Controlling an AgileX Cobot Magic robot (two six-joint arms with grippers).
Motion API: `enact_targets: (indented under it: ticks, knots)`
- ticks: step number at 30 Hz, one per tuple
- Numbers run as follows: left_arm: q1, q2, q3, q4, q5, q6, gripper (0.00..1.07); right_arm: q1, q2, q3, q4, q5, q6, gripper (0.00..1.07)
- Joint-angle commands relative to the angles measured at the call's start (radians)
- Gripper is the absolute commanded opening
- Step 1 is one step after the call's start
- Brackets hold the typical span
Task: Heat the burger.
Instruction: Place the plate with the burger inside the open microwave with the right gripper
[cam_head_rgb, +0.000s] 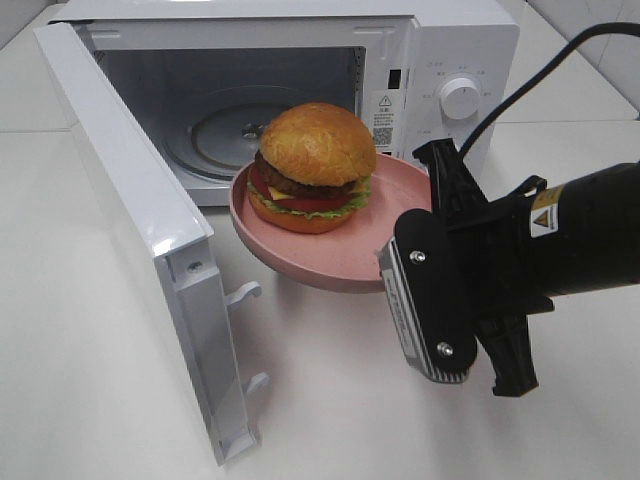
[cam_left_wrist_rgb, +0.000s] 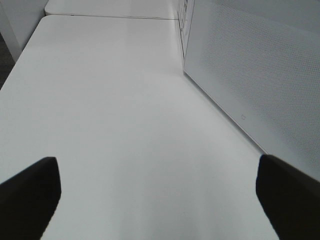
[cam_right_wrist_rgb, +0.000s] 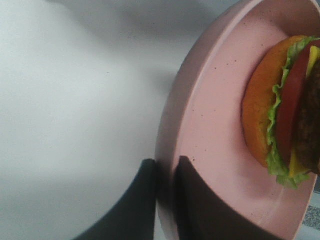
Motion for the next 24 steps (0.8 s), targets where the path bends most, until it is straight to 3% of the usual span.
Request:
enact_targets:
  ticks: [1,7,14,24]
  knots:
    - [0.003,-0.011,0.001,-0.005,-0.017,-0.001,0.98,-0.004,0.025,-0.06,0.016,-0.099,-0.024,0.0]
    - [0.003,-0.011,0.001,-0.005,-0.017,-0.001,0.98,-0.004,0.09,-0.118,0.03,-0.099,-0.031,0.0]
    - [0.003,-0.011,0.001,-0.005,-0.017,-0.001,0.98,-0.004,0.18,-0.182,0.146,-0.107,-0.176,0.0]
    - [0.003,-0.011,0.001,-0.005,-0.017,-0.001,0.98,-0.004,0.227,-0.187,0.12,-0.2,-0.181,0.0]
